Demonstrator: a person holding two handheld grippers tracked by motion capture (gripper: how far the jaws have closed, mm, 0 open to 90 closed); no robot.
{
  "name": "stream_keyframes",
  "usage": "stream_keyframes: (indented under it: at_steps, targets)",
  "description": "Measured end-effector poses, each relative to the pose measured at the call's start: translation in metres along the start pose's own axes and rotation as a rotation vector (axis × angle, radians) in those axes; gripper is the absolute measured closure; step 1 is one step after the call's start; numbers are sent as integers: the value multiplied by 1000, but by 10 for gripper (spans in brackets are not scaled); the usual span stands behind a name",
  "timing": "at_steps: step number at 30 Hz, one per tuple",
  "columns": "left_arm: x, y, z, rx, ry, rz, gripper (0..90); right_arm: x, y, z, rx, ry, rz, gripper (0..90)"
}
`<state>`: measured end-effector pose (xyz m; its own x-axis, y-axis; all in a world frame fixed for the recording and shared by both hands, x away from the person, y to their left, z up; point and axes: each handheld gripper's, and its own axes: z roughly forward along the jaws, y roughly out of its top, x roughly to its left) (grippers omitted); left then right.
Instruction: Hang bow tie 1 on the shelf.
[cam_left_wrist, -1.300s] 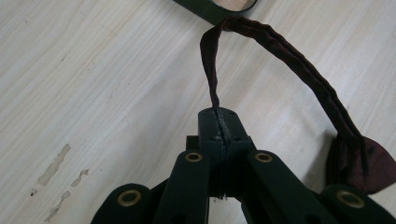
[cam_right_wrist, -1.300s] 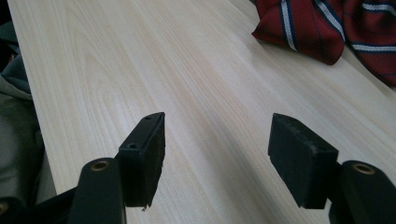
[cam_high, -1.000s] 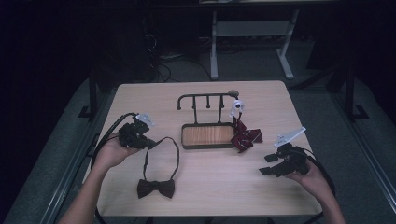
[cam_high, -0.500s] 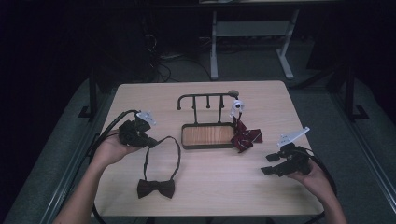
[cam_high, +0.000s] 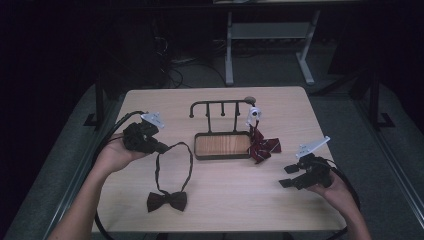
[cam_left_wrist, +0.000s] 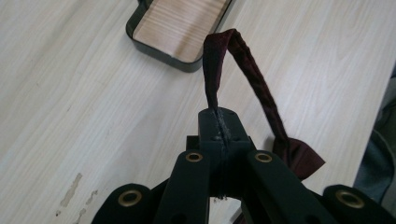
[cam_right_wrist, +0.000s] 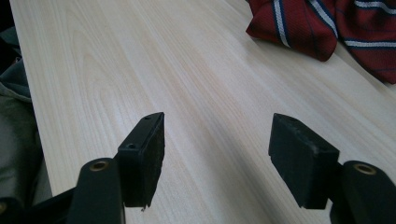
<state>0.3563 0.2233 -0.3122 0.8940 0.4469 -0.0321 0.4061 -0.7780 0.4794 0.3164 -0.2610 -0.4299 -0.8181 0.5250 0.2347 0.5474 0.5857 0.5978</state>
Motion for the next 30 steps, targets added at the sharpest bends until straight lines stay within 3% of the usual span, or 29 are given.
stream_keyframes:
  at_steps: [11, 21, 30]
  targets:
    - [-5, 15, -14, 3, 7, 38, 900, 1, 1, 1, 9, 0, 0, 357]
    - [-8, 29, -20, -6, -19, 65, 900, 2, 1, 2, 16, 0, -8, 353]
    - [-2, 36, -28, -10, -27, 53, 900, 3, 2, 2, 21, -5, -14, 353]
